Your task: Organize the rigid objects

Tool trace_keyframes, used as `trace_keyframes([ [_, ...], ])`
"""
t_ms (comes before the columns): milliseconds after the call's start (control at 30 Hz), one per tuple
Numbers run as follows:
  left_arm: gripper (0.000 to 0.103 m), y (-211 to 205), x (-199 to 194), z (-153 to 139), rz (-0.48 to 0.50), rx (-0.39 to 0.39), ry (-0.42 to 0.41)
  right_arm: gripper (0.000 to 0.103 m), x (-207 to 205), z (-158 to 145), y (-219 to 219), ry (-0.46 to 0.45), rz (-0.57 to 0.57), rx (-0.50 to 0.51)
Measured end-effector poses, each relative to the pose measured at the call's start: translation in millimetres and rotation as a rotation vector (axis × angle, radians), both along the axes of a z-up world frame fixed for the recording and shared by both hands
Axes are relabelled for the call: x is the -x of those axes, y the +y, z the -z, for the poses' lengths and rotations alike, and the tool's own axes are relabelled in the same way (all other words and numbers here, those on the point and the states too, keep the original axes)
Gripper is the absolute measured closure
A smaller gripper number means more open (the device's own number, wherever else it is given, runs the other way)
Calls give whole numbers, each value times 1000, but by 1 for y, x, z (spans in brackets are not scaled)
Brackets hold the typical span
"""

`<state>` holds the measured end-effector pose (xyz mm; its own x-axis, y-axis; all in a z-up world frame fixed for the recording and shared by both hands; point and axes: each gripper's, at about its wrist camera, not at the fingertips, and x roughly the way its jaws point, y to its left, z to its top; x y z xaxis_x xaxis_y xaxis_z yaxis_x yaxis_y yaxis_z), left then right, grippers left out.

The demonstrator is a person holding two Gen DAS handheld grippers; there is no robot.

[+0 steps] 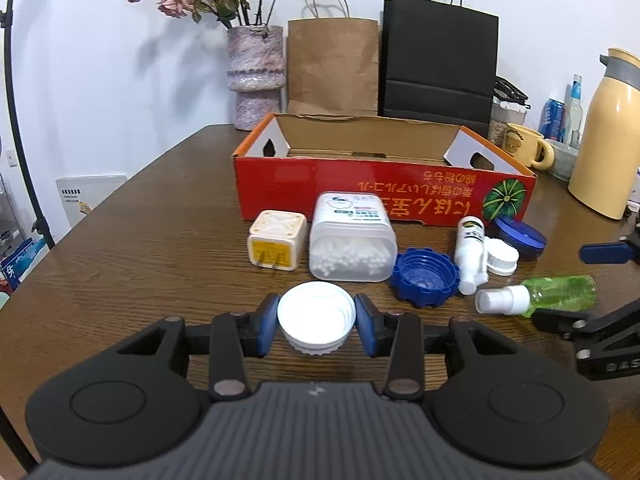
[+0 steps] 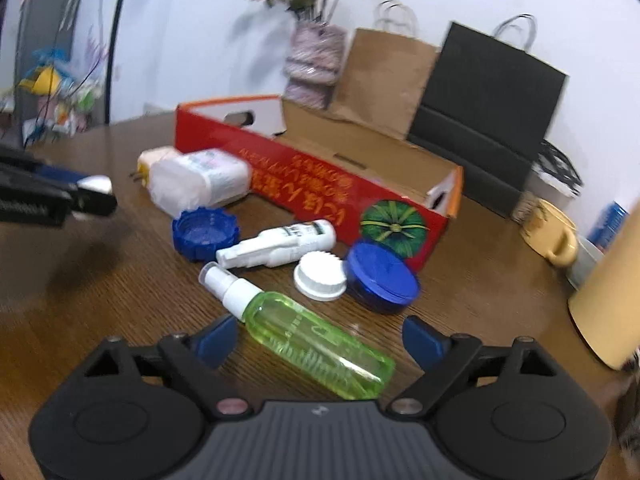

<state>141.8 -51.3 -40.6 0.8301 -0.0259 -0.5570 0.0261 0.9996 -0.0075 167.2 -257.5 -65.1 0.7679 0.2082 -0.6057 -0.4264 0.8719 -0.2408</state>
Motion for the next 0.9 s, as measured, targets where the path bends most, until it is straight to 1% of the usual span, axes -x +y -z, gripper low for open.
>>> trace_keyframes([
  [33, 62, 1, 0, 0, -4, 2, 0, 19, -5, 2, 2, 11, -14, 4],
  [67, 62, 2, 0, 0, -8, 2, -1, 26, -9, 4, 4, 28, -25, 6],
  [133, 62, 4, 1, -1, -11, 3, -2, 42, -14, 5, 3, 62, -30, -35],
  [167, 62, 5, 1, -1, -12, 4, -2, 47, -16, 4, 1, 77, -26, -57],
  [333, 62, 5, 2, 0, -10, 5, -1, 48, -10, 2, -5, 116, 17, -95],
  [500, 62, 3, 3, 1, 0, 7, 2, 59, -8, -1, -14, 176, 83, -184],
  [567, 62, 2, 3, 0, 3, 5, 1, 63, -8, -1, -15, 188, 106, -203],
  [667, 62, 2, 4, 0, 4, 5, 1, 67, -7, -2, -14, 197, 132, -224],
  [733, 62, 3, 4, 0, 3, 6, 1, 68, -6, -2, -14, 208, 143, -250],
  [833, 62, 3, 4, 0, 5, 6, 0, 68, -6, -1, -10, 208, 130, -232],
  [900, 62, 3, 5, -1, 7, 7, -3, 70, -5, 0, -9, 216, 128, -219],
])
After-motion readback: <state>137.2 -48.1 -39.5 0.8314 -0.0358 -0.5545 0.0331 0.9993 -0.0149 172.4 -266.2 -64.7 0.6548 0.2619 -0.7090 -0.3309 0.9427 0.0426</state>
